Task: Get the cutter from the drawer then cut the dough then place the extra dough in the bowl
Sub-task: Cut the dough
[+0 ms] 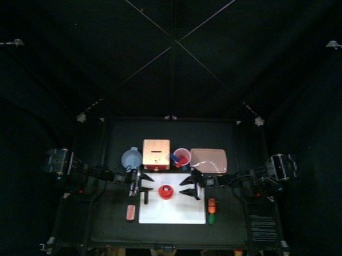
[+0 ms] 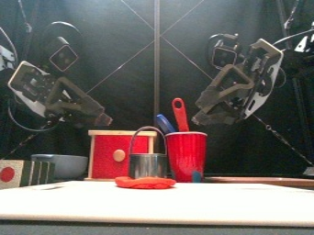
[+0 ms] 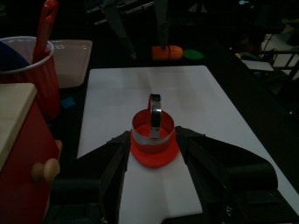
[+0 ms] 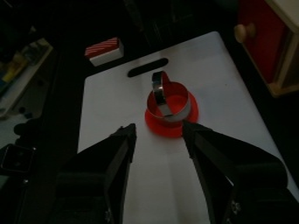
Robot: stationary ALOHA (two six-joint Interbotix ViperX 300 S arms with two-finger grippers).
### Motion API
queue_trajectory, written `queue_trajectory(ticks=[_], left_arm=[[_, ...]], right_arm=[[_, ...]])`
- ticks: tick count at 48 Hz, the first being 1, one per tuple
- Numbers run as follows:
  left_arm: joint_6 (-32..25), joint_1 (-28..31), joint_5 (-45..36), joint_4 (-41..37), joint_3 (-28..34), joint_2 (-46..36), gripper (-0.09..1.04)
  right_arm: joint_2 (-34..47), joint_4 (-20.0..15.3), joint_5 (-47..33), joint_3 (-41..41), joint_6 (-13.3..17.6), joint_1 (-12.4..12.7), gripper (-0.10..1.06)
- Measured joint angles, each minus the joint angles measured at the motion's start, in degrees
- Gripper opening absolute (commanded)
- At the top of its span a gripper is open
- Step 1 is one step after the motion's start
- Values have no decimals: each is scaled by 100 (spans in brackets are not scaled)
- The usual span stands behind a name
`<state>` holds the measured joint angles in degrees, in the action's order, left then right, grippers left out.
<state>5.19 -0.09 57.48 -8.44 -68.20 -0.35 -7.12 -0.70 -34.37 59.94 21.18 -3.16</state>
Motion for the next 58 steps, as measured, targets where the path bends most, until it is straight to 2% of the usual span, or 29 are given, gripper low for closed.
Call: queue_trajectory(ticks=[7,12,15,18,23,29,40,58], left_arm=[[0,-9,79,0,0,53,83],[0,-35,114,0,18,53,83],[9,-44,132,0,26,53,83],[9,-53,158,0,35,88,83],[0,-70,281,9,79,220,83],[0,-123,413,9,272,519,83],[9,-132,457,9,545,1002,83],[-35,-176,466,18,703,1151,83]], right_arm=[[158,-967,-220,0,-1020,-185,83],[422,-1740,-413,-167,-1907,-519,83],[589,-2145,-501,-281,-2303,-738,83],[773,-2514,-650,-387,-2637,-949,83],[1063,-2979,-888,-562,-3006,-1257,83],[1274,-3261,-976,-738,-3190,-1371,83],[1450,-3313,-993,-914,-3234,-1380,83],[1617,-3305,-993,-1081,-3261,-1125,83]])
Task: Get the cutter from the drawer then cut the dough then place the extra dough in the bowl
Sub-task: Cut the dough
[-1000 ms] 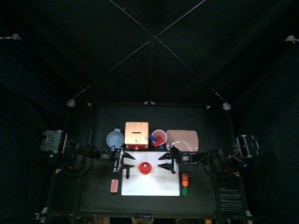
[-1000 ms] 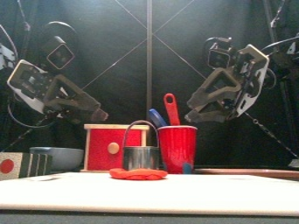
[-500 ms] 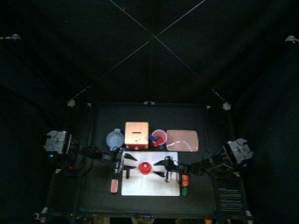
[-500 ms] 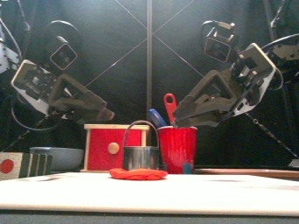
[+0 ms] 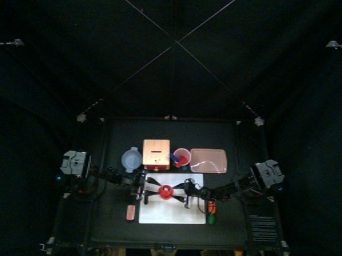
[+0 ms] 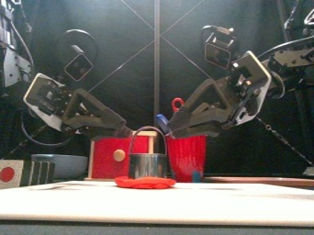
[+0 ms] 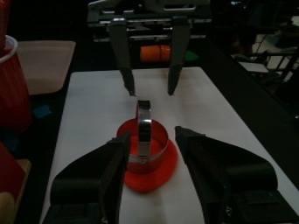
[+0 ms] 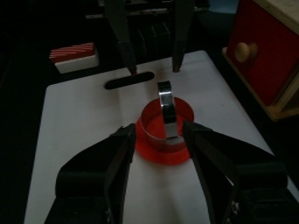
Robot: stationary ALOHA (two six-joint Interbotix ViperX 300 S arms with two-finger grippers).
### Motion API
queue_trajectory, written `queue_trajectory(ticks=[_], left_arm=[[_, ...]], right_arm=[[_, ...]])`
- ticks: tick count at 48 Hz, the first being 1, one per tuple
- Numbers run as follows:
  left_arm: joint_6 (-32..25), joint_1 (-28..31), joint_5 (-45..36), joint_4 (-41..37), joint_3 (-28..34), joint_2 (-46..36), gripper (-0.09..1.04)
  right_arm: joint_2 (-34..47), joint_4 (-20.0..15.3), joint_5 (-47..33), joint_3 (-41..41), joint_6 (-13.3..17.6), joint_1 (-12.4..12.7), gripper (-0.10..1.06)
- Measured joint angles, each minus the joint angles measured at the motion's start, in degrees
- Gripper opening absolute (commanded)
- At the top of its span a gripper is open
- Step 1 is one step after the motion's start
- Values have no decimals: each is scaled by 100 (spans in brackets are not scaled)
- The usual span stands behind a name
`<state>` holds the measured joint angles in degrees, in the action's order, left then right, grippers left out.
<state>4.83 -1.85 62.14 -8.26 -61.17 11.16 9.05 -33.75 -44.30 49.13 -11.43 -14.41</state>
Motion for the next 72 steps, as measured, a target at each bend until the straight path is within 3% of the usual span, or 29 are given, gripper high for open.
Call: queue_trajectory(ticks=[14,36,72], left_arm=[[-26,26,0,53,229,246,83],[-26,26,-26,114,290,316,72],[-26,26,-62,132,308,439,70]], right_arm=[[97,185,0,-149,9,88,83],[316,185,158,-334,9,176,82],[396,185,246,-387,9,202,79]])
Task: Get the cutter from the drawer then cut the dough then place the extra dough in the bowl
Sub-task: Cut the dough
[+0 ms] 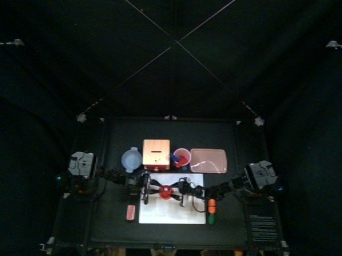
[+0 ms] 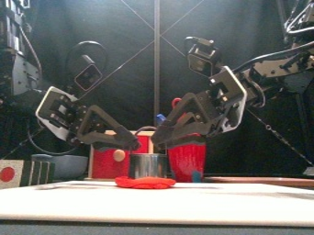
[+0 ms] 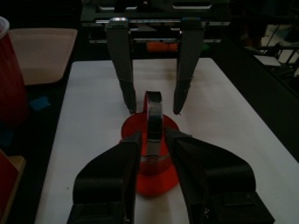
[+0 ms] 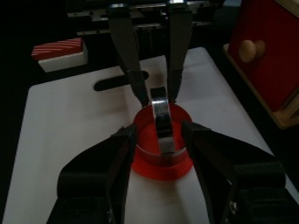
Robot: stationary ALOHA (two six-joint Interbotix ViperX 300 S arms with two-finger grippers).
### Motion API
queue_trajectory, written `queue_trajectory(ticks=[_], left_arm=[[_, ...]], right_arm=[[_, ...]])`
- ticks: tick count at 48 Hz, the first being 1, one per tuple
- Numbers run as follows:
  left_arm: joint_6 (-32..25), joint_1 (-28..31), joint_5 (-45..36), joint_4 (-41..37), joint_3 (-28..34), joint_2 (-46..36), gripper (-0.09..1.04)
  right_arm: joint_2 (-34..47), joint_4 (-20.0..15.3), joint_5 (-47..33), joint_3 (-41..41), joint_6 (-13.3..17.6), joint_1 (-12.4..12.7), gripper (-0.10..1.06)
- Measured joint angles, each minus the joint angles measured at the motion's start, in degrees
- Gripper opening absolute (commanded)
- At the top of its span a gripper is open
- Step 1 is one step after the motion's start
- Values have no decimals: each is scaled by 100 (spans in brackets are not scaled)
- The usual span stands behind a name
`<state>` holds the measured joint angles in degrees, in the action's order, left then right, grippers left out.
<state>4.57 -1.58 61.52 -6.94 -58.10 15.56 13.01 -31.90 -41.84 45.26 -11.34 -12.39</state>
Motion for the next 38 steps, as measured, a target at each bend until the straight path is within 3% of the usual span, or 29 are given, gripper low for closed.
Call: queue_trajectory(ticks=[11,38], left_arm=[[9,0,-105,0,35,9,70],[9,0,-114,18,44,88,69]], right_arm=[[9,0,35,0,0,0,67],[97,-9,141,-35,9,18,65]])
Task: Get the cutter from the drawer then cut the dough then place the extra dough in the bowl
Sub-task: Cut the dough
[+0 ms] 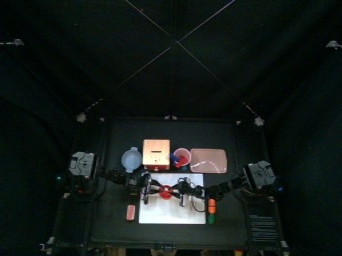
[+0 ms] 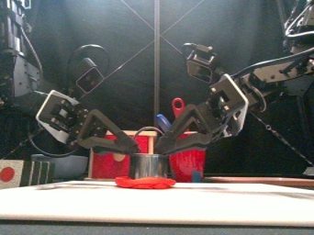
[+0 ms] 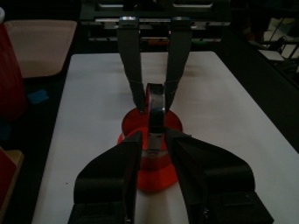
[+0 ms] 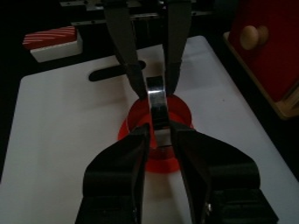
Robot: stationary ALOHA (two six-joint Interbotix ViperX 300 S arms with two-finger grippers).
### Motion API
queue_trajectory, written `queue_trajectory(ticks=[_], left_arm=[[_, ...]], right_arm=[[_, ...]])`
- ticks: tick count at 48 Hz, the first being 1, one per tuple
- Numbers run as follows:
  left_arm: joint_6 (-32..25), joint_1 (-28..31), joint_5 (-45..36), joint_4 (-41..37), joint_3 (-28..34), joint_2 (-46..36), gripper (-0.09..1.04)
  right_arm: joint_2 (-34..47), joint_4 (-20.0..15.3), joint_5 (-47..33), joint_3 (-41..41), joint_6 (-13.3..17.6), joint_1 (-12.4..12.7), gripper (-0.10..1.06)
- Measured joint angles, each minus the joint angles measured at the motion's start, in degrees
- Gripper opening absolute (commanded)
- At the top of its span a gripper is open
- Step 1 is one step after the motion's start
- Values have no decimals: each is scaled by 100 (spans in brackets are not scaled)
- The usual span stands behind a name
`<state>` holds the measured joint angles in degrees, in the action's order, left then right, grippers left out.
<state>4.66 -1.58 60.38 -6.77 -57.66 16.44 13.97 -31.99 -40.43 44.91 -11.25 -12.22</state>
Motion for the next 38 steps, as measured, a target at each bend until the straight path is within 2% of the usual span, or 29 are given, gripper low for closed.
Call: queue_trajectory(ticks=[6,18,38], left_arm=[[9,-9,-18,9,0,9,68],[-9,-9,-88,9,18,9,57],[44,-35,-272,18,26,53,56]], right_arm=[[0,0,26,-9,0,0,65],[0,0,53,0,0,9,65],[53,0,105,-35,26,18,65]])
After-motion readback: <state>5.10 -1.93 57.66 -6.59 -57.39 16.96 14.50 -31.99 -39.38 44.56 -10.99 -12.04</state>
